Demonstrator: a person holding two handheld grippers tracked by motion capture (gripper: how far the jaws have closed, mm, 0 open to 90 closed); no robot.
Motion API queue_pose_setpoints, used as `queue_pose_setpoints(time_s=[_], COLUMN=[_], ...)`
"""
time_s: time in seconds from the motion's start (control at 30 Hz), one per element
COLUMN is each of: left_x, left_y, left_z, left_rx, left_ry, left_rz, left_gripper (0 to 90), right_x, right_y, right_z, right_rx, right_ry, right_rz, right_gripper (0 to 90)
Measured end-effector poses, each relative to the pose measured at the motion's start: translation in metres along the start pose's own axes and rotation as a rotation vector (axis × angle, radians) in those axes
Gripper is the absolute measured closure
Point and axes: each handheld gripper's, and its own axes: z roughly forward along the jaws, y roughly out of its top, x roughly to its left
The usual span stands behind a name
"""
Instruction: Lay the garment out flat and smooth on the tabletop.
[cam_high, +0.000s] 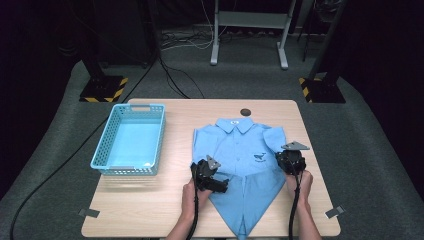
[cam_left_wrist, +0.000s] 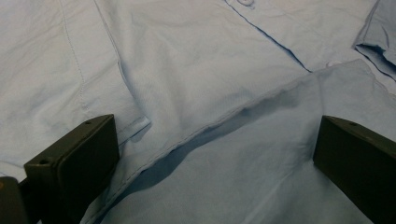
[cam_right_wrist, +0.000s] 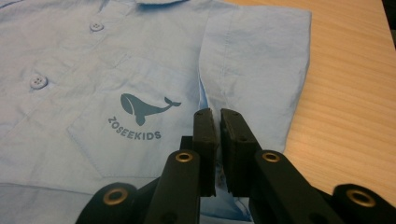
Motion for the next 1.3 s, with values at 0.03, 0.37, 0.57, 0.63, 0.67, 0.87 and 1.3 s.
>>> queue_pose_setpoints(time_s=[0.03,0.37,0.57,0.63,0.67,0.87,1.3], left_x=[0.0,0.0,0.0,0.0,0.0,0.0,0.0], left_y=[0.0,0.0,0.0,0.0,0.0,0.0,0.0], left_z=[0.0,0.0,0.0,0.0,0.0,0.0,0.0], left_rx=[0.0,0.0,-0.002,0.0,0.001,0.001,0.001], left_ry=[0.0,0.0,-0.001,0.0,0.0,0.0,0.0], left_rz=[0.0,0.001,-0.001,0.001,0.002,0.002,0.002], left_gripper=[0.1,0.1,0.1,0.1,0.1,0.1,0.1], right_x=[-0.001,-0.012,-0.021,-0.024,-0.025,-0.035,-0.055], right_y=[0.0,0.002,0.001,0.001,0.001,-0.002,-0.012], right_z=[-0.001,-0.01,-0.014,-0.016,-0.016,-0.019,-0.016], right_rx=[-0.003,-0.021,-0.027,-0.03,-0.031,-0.03,-0.007], right_ry=[-0.003,-0.028,-0.044,-0.049,-0.052,-0.066,-0.093], right_rz=[-0.001,0.013,0.027,0.034,0.037,0.057,0.101], right_gripper=[85.2,85.2,85.2,85.2,85.2,85.2,84.8])
